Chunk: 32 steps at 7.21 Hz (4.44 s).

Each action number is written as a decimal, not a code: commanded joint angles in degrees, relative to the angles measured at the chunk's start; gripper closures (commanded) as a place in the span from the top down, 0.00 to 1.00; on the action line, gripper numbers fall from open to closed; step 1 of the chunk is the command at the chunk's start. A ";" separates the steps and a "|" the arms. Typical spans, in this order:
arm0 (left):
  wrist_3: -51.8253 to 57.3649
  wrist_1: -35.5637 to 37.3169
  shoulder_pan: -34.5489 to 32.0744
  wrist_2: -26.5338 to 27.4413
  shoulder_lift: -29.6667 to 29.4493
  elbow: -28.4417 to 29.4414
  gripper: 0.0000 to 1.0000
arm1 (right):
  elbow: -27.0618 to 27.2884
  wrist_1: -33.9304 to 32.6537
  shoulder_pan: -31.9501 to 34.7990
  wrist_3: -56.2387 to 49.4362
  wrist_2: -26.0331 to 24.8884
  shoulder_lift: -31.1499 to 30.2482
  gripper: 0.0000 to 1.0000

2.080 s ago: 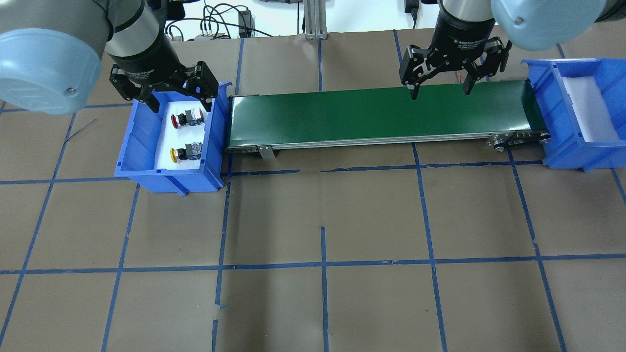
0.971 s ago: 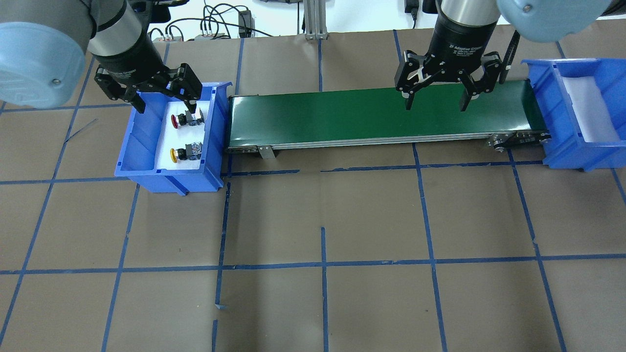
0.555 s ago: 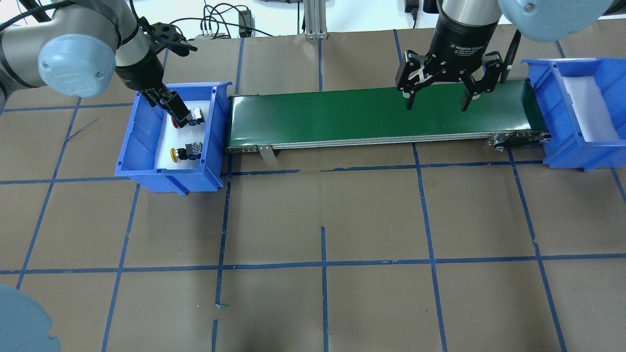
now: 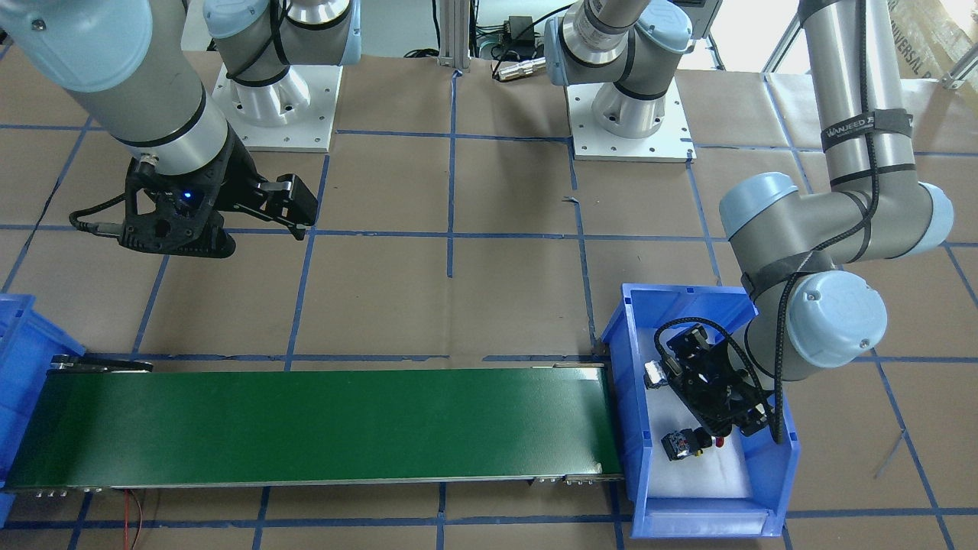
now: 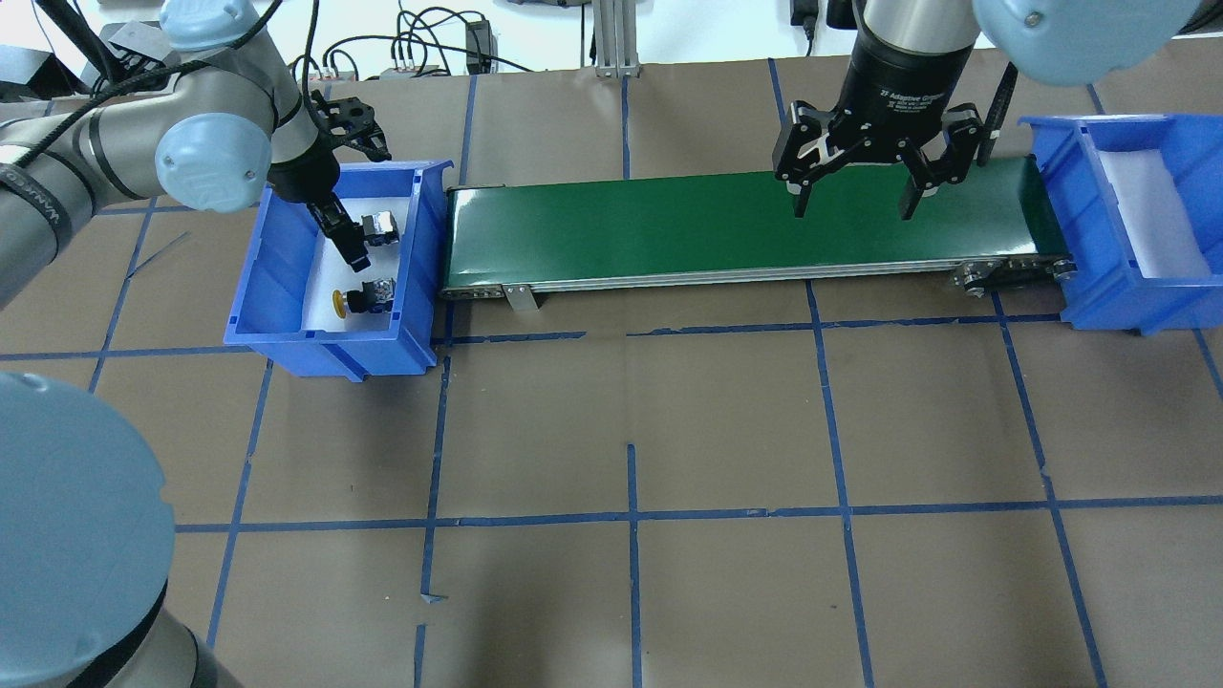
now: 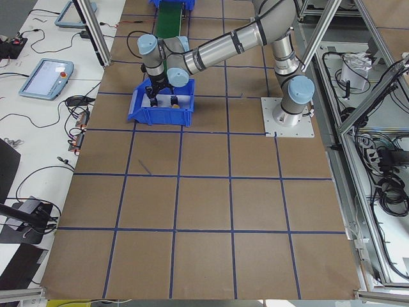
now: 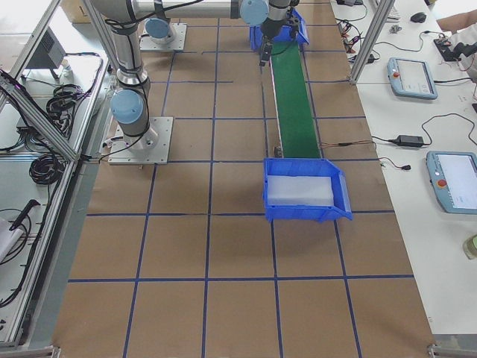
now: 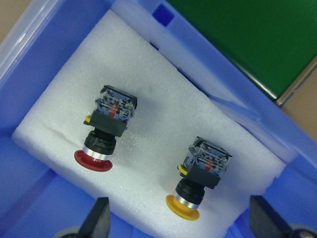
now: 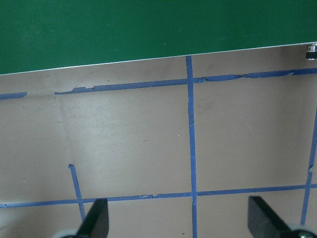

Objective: Transport two buttons from left to right
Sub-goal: 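Lower the left gripper into the blue bin over the yellow button, then grasp the yellow push-button switch with the left gripper and lift, then carry the yellow button onto the conveyor belt and release it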

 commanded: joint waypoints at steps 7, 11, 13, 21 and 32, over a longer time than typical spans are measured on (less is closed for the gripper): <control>2.33 -2.70 0.35 -2.23 -1.52 -5.04 0.81 | 0.55 0.11 -0.22 -0.09 -0.75 -0.39 1.00; -2.54 -1.47 0.52 -2.41 1.27 -2.69 0.02 | 0.63 0.99 -0.30 0.09 -0.67 -0.83 1.00; -14.33 -2.34 0.44 -3.29 4.87 0.55 0.02 | 0.55 0.90 -0.48 0.00 -0.67 -0.83 1.00; -79.79 -2.35 -18.79 -2.23 -3.60 12.60 0.04 | 0.55 0.90 -0.48 -0.09 -0.67 -0.74 1.00; -73.15 -6.00 -16.64 1.72 2.31 10.51 1.00 | 0.55 0.03 0.05 -4.04 -0.75 -0.48 1.00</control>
